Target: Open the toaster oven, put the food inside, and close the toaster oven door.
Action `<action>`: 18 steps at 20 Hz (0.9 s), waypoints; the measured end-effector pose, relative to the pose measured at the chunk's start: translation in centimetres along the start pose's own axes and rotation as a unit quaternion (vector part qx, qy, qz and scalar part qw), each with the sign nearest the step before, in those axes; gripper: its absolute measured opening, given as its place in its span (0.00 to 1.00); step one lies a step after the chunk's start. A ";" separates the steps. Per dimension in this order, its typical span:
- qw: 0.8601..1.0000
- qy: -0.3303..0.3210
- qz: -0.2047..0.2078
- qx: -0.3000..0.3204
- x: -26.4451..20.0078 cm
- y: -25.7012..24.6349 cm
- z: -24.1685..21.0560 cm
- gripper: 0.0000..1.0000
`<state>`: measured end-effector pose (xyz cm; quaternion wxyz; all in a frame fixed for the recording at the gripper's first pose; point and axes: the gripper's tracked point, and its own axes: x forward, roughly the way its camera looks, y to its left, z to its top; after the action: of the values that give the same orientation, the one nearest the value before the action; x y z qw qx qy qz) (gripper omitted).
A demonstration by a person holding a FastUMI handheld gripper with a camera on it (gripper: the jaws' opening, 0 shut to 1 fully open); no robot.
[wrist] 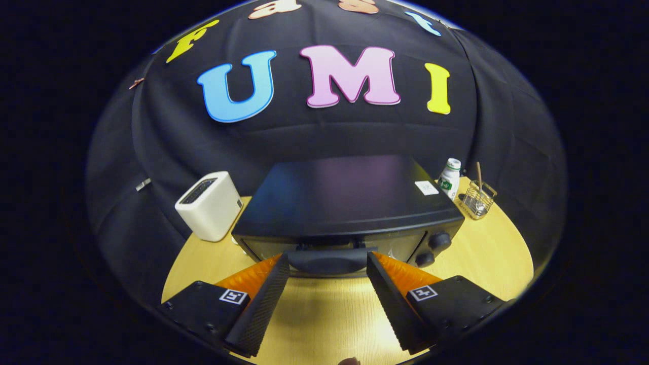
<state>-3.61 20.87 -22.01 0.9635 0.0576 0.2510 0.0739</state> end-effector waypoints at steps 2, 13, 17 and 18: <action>1.000 -0.028 0.008 -0.001 -0.7 0.0 2.5 0.99; 0.984 -0.166 0.035 -0.049 -8.8 -2.8 13.7 0.99; 0.976 -0.206 0.031 -0.066 -11.1 -5.9 17.1 0.98; 0.974 -0.214 0.029 -0.069 -11.7 -6.7 17.8 0.98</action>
<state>-4.18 10.95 -1.97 0.9939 0.0125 0.0310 0.1051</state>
